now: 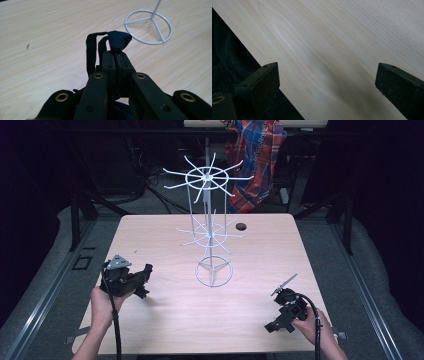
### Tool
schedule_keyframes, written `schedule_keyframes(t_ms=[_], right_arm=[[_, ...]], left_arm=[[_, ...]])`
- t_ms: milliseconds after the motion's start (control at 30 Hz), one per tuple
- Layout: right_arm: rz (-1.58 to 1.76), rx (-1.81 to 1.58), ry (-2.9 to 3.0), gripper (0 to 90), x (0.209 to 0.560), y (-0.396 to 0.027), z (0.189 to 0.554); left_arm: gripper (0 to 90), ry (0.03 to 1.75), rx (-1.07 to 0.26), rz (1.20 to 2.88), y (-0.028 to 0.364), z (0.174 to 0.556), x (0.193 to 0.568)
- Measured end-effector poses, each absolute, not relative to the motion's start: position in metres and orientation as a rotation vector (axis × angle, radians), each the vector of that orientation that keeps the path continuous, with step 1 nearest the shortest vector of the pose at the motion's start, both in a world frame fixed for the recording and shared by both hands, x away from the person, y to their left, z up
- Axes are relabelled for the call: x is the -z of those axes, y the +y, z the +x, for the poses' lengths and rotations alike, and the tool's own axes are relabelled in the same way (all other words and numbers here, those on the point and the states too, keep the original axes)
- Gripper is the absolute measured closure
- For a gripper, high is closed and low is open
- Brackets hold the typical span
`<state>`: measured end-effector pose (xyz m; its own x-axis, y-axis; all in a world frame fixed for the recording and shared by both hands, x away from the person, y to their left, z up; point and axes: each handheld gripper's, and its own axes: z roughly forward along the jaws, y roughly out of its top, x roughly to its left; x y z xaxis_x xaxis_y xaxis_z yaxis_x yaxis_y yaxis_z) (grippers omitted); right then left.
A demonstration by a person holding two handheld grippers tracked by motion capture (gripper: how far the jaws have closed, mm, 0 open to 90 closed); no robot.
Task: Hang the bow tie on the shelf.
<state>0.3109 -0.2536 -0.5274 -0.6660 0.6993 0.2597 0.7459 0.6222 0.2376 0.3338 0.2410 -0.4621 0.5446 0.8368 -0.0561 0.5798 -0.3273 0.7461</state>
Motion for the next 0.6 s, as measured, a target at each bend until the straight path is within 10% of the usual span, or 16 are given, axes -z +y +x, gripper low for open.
schedule_keyframes(t_ms=[600], right_arm=[[-1.208, 0.496, -2.699, 5.1, 0.528, -0.252, 0.311]], left_arm=[[87.4, 1.092, -0.448, 1.987, 0.236, 0.337, 0.445]])
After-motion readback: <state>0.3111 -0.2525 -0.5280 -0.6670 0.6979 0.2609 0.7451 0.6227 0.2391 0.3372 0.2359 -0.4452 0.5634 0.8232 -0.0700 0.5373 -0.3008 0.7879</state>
